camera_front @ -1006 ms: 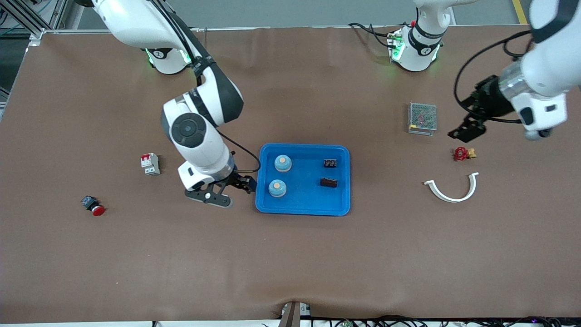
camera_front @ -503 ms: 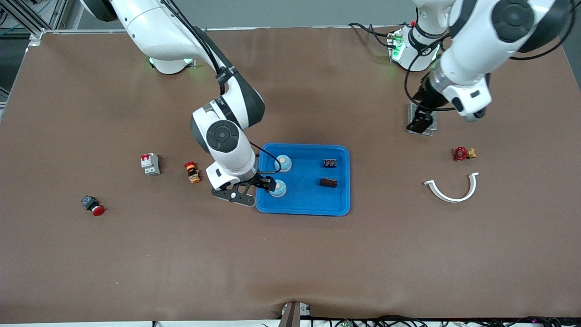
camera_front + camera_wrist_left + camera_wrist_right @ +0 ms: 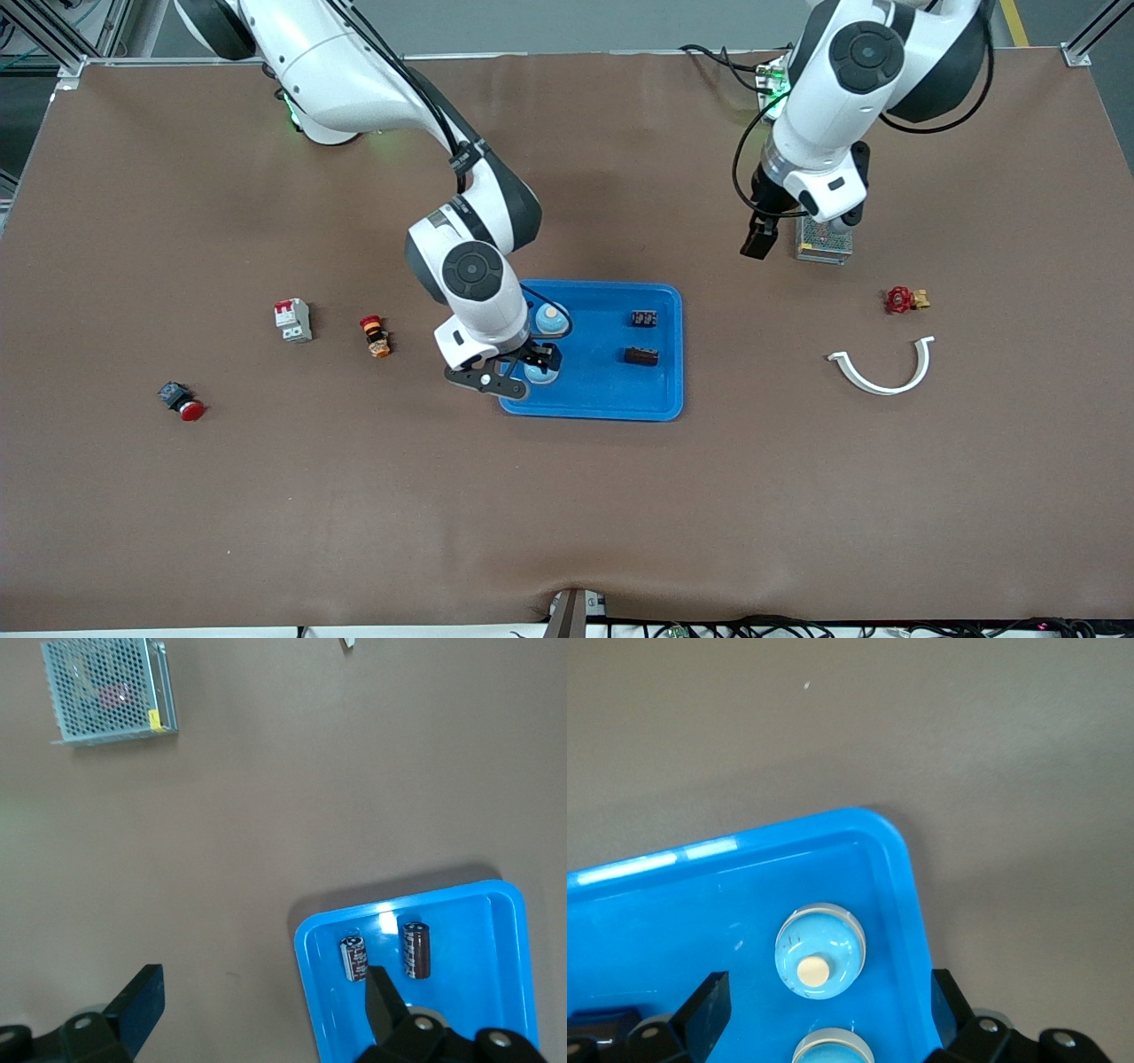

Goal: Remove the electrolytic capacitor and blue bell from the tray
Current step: 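Close the right gripper on the bell while the left gripper lowers to a capacitor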

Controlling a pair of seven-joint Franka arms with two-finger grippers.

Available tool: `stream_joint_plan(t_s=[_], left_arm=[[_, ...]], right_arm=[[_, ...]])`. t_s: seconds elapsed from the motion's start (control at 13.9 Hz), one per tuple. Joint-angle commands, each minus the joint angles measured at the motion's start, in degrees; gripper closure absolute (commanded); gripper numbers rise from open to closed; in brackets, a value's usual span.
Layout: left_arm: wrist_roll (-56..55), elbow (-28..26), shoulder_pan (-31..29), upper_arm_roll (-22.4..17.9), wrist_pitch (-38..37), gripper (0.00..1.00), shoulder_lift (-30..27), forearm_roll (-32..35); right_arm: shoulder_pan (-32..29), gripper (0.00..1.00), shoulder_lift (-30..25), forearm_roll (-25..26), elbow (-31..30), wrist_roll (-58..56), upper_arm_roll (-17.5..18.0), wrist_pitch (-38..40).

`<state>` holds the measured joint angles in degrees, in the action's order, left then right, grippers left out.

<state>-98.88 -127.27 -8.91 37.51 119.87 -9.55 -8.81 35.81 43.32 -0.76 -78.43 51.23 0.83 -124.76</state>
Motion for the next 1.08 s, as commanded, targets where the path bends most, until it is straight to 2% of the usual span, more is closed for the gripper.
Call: stream_joint_plan(t_s=[0.0,0.43,0.57,0.86,1.01], left_arm=[[-1.66,-2.98,-0.76,2.56,3.95,0.0,-1.18,-0.77],[-2.8,-2.2,-0.32,4.5,6.95,0.0,5.58,0.46],[-4.03,-0.19,-0.24,4.86,7.48,0.0,9.87,3.87],[-15.69,9.2,1.96,4.86,7.48,0.0,25.24,17.56],[-22.72,13.69,2.58,4.86,7.48,0.0,31.23,24.77]], right_arm=[[1.27,0.0,2.72,1.02,2.49,1.33,-0.57,-0.65],[2.24,0.0,4.92,2.43,2.49,1.5,-0.66,-2.59],[2.24,0.0,5.8,2.34,2.49,1.5,-0.66,-4.69],[2.42,0.0,7.21,2.43,2.49,1.5,-0.66,-6.11],[2.42,0.0,7.39,2.43,2.49,1.42,-0.66,-6.28]])
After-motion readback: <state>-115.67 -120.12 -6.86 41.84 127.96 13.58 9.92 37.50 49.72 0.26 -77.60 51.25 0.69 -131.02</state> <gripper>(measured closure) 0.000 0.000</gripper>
